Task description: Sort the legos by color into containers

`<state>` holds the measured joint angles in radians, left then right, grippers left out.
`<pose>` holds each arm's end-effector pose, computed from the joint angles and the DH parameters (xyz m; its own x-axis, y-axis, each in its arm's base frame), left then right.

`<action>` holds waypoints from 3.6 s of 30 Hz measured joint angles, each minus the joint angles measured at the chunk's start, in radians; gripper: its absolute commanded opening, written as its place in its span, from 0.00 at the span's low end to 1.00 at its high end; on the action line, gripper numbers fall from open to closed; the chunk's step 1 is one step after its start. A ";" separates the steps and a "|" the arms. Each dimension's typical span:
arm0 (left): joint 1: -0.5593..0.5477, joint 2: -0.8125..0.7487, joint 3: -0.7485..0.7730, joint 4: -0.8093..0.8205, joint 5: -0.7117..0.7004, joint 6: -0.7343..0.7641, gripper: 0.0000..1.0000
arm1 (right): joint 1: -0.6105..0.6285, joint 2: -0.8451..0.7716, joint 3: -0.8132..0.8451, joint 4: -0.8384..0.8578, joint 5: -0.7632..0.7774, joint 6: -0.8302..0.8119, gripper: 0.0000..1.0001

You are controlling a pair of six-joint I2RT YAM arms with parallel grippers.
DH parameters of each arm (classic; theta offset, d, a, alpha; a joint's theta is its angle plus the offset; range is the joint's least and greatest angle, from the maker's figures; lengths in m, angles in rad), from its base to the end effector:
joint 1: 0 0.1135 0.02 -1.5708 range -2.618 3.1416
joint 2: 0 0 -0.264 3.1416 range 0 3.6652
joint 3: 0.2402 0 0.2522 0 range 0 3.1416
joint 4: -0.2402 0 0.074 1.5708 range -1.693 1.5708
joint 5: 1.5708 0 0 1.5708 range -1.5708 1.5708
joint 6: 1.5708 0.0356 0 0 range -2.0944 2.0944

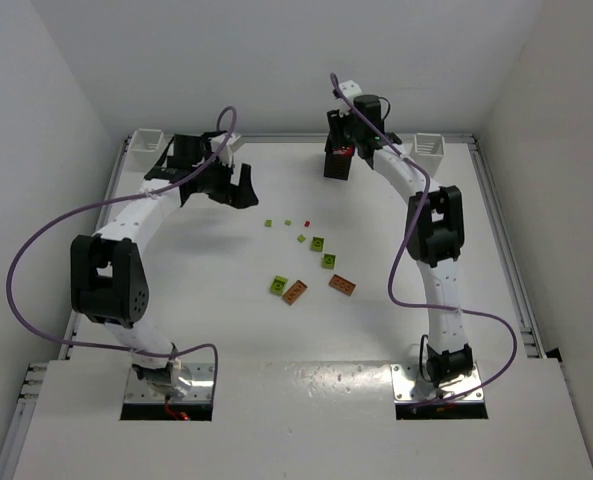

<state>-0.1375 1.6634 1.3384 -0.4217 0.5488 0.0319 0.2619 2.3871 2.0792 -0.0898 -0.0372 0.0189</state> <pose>0.3662 -0.0694 0.2841 -0.6566 0.1183 -0.7449 0.5174 0.7892 -0.3307 0.5454 0.1476 0.2348 -0.3795 -0.0822 -0.9215 -0.2847 0.9581 0.0318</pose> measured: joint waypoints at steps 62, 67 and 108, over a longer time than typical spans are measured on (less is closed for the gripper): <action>0.003 0.066 0.024 0.098 -0.049 -0.123 0.98 | 0.161 0.000 -0.195 -0.555 -0.412 -0.619 0.52; 0.003 0.066 0.023 0.098 -0.049 -0.123 0.98 | 0.172 0.004 -0.183 -0.574 -0.411 -0.619 0.52; 0.019 0.066 0.023 0.098 -0.047 -0.123 0.98 | 0.185 -0.004 -0.172 -0.506 -0.410 -0.441 0.00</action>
<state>-0.1184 1.7294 1.3617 -0.3241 0.5022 -0.0914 0.4465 2.3829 1.9072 -0.5961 -0.4473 -0.4217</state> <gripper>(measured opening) 0.978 0.148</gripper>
